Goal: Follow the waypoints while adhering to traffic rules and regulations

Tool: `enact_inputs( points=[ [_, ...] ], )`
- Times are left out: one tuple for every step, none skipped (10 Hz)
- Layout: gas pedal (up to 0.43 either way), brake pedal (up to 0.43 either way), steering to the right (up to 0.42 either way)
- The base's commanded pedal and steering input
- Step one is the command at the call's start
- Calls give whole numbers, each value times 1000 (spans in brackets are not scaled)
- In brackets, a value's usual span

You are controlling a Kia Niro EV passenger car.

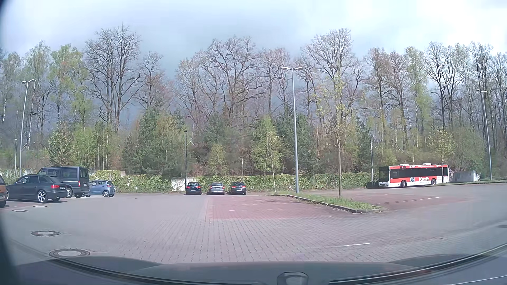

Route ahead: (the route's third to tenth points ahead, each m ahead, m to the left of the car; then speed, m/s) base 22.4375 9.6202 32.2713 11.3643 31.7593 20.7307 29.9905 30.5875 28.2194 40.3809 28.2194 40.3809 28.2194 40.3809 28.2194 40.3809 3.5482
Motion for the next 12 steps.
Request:
enact_inputs(
  points=[
    [209, 0, -195],
    [209, 0, -186],
    [209, 6, -172],
    [209, 0, -158],
    [209, 0, -129],
    [209, 0, -96],
    [209, 0, -79],
    [197, 0, -69],
    [169, 0, -66],
    [169, 0, -61],
    [169, 0, -56],
    [169, 6, -47]
  ],
)
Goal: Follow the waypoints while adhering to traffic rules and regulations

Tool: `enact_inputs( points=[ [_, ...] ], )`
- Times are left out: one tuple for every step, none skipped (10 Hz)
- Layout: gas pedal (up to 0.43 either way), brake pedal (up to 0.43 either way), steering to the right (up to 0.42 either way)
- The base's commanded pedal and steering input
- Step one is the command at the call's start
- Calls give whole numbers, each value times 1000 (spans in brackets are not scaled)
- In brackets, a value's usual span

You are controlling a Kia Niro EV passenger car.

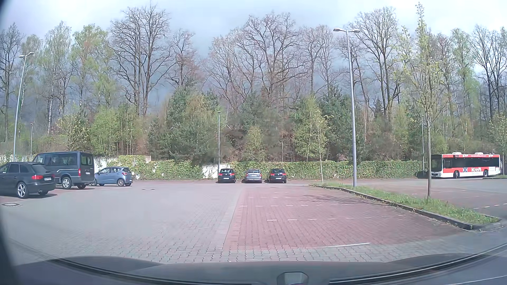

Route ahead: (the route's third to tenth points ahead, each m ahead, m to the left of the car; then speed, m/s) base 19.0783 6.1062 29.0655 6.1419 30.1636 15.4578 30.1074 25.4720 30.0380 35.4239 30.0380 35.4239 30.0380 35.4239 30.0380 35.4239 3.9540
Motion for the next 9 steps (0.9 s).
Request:
enact_inputs(
  points=[
    [138, 0, -39],
    [110, 0, -33],
    [110, 0, -34],
    [110, 0, -34],
    [110, 0, -33],
    [110, 0, -30],
    [118, 6, -29],
    [118, 6, -29],
    [130, 0, -29]
  ],
)
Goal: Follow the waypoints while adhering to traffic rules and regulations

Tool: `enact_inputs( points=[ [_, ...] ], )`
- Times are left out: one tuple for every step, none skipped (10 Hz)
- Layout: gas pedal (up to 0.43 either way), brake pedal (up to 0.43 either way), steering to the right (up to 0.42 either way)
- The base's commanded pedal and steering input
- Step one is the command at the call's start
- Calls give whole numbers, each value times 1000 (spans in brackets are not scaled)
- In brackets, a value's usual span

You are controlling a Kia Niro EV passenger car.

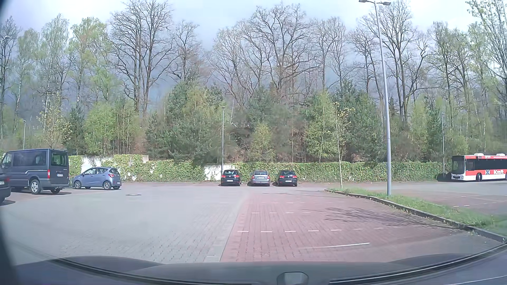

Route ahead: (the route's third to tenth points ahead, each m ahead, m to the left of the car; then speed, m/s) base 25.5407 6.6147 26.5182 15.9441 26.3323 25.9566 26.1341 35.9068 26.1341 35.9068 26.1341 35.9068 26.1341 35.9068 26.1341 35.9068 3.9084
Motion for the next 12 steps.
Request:
enact_inputs(
  points=[
    [130, 0, -26],
    [130, 0, -24],
    [130, 0, -20],
    [130, 0, -14],
    [130, 0, -7],
    [130, 0, -6],
    [130, 0, -7],
    [130, 0, -6],
    [130, 0, -6],
    [130, 0, -6],
    [130, 0, -6],
    [118, 0, -6]
  ],
)
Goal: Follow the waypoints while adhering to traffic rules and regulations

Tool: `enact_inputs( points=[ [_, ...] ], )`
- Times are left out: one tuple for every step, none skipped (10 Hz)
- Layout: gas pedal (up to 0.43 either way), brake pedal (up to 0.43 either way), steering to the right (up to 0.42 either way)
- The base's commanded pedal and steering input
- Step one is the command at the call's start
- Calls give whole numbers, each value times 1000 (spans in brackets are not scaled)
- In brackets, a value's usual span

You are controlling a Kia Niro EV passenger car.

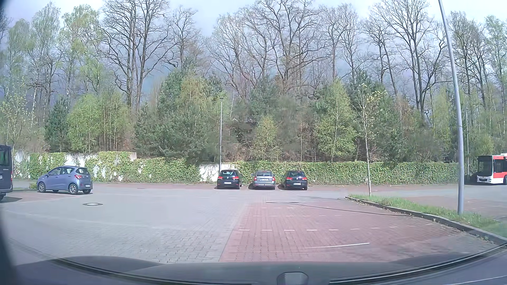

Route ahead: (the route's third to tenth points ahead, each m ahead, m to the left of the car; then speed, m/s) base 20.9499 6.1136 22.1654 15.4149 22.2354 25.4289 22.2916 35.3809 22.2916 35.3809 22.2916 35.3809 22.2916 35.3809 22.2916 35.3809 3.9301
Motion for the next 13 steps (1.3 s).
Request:
enact_inputs(
  points=[
    [118, 0, -9],
    [118, 0, -13],
    [118, 0, -15],
    [118, 0, -14],
    [118, 0, -15],
    [118, 0, -16],
    [118, 0, -16],
    [118, 6, -17],
    [118, 0, -19],
    [118, 0, -28],
    [118, 0, -31],
    [98, 0, -33],
    [87, 0, -35]
  ],
)
